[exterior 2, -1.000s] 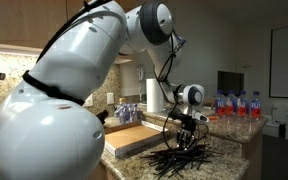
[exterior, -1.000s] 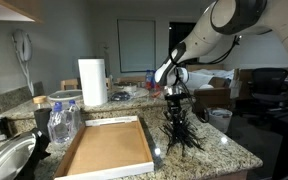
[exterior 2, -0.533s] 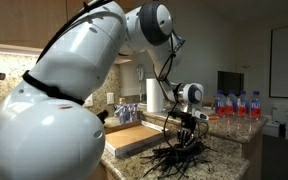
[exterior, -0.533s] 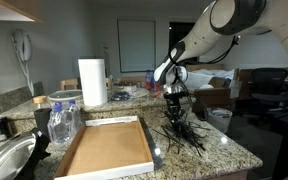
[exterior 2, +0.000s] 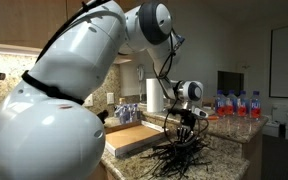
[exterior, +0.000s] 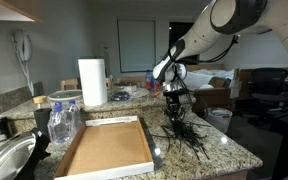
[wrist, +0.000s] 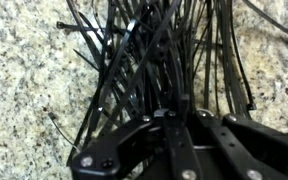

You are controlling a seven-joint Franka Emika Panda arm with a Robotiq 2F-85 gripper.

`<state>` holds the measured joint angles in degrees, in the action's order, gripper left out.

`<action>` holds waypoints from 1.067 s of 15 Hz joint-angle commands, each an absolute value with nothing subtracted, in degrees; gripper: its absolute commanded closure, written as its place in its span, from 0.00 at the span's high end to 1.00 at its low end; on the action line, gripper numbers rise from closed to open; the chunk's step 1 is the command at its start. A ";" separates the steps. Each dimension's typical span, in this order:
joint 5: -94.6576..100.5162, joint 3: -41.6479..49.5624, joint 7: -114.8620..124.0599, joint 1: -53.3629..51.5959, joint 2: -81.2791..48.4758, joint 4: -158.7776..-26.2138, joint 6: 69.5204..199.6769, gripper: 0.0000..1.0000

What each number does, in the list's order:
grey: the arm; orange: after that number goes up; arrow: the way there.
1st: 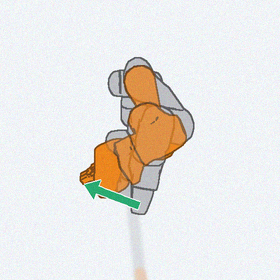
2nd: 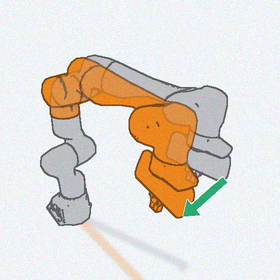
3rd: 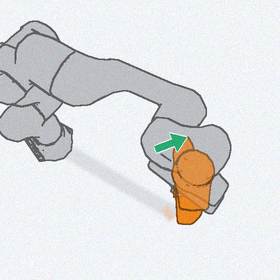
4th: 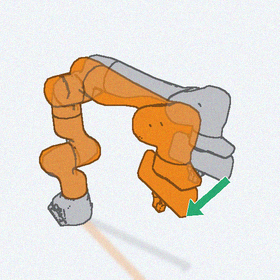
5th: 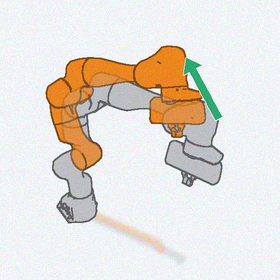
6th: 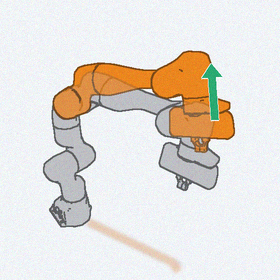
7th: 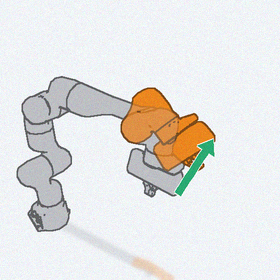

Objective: Put some zip ties in the box

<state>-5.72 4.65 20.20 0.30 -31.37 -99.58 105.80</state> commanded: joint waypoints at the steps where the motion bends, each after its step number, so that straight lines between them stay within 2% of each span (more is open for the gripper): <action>1: -4.01 4.90 20.57 -0.48 -27.70 -100.52 101.55 0.08; 8: -1.38 4.49 20.44 -1.50 -22.49 -99.37 93.40 0.08; 16: 2.41 4.12 20.18 -1.94 -21.40 -92.17 84.10 0.08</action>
